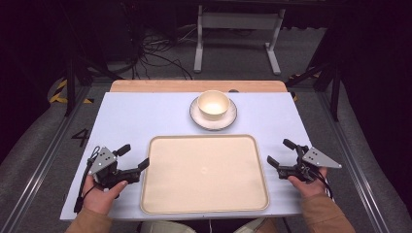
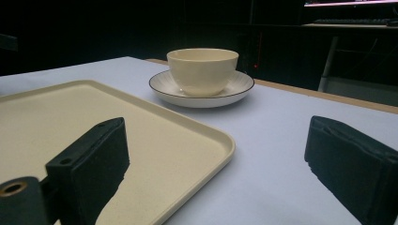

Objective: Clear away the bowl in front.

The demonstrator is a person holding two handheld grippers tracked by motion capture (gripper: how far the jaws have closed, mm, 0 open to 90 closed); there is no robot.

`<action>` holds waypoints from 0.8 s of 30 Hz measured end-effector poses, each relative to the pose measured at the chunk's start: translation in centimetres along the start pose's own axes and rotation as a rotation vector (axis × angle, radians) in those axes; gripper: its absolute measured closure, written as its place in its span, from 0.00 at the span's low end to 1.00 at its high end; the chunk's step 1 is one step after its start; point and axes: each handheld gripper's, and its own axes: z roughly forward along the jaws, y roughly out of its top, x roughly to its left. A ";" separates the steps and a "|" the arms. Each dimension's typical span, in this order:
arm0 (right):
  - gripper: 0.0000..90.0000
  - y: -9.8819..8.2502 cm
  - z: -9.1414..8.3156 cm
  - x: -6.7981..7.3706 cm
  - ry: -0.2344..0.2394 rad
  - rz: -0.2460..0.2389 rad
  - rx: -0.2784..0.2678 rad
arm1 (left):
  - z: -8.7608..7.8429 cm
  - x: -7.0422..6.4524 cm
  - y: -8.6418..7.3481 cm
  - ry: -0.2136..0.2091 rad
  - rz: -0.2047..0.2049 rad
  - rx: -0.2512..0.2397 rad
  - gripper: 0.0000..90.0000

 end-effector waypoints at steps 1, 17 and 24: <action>0.08 0.0 0.0 0.0 0.000 0.001 -0.001 | 0.0 -0.1 0.1 -0.002 0.001 -0.005 0.13; 0.07 0.0 -0.1 -0.1 0.000 0.007 -0.012 | 0.1 -1.0 1.6 -0.030 0.016 0.004 0.14; 0.07 0.0 -0.1 0.0 -0.002 0.005 -0.011 | 0.9 -1.2 2.8 -0.041 0.020 0.013 0.15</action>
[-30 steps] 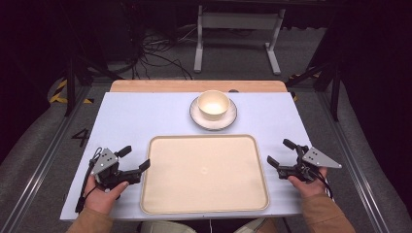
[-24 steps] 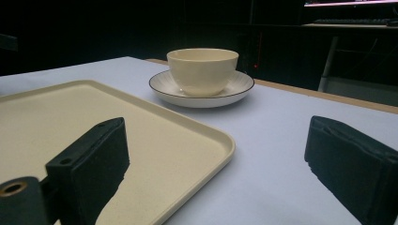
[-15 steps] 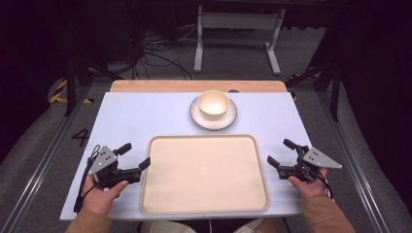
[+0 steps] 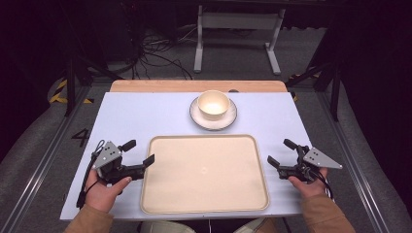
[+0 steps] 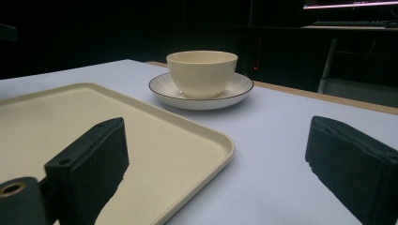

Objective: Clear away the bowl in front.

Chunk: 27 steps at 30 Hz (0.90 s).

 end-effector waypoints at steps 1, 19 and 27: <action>0.07 0.0 0.0 0.0 0.000 -0.001 0.000 | 0.2 0.0 0.3 0.000 0.005 0.001 0.15; 0.07 0.0 -0.1 -0.1 0.006 0.006 -0.005 | 5.1 -1.5 4.4 -0.046 0.044 0.031 0.14; 0.07 0.0 -0.1 -0.1 0.009 0.011 -0.008 | 6.3 -1.7 5.6 -0.052 0.053 0.039 0.14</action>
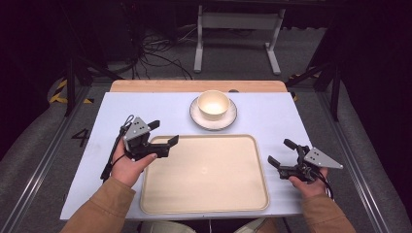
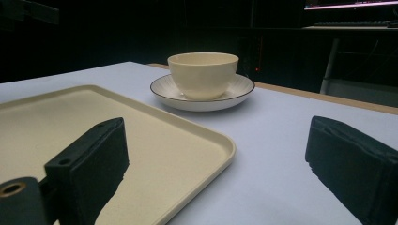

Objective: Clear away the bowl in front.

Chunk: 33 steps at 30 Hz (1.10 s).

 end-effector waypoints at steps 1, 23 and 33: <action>0.07 0.0 0.0 0.0 0.000 0.000 0.000 | 0.4 0.0 0.3 0.004 0.003 -0.003 0.14; 0.07 0.0 0.0 -0.1 0.006 0.008 -0.003 | 4.9 0.7 3.8 0.006 -0.007 0.010 0.14; 0.07 0.0 0.0 -0.2 0.012 0.012 -0.003 | 7.3 1.2 5.4 0.016 -0.016 0.008 0.15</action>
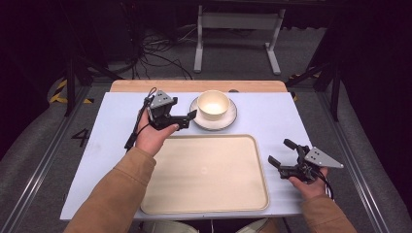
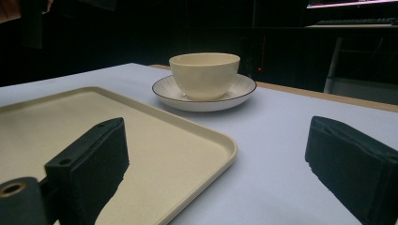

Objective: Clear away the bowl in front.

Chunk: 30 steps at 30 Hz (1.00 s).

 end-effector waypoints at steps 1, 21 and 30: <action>0.07 0.0 0.0 0.0 0.001 0.000 0.000 | 0.2 0.0 0.1 0.001 -0.001 -0.005 0.15; 0.07 0.0 0.0 -0.1 0.021 0.002 -0.002 | 2.8 1.2 1.7 0.058 -0.020 0.020 0.17; 0.07 0.0 0.0 -0.1 0.027 0.002 0.000 | 4.8 1.1 2.5 0.068 -0.016 0.048 0.15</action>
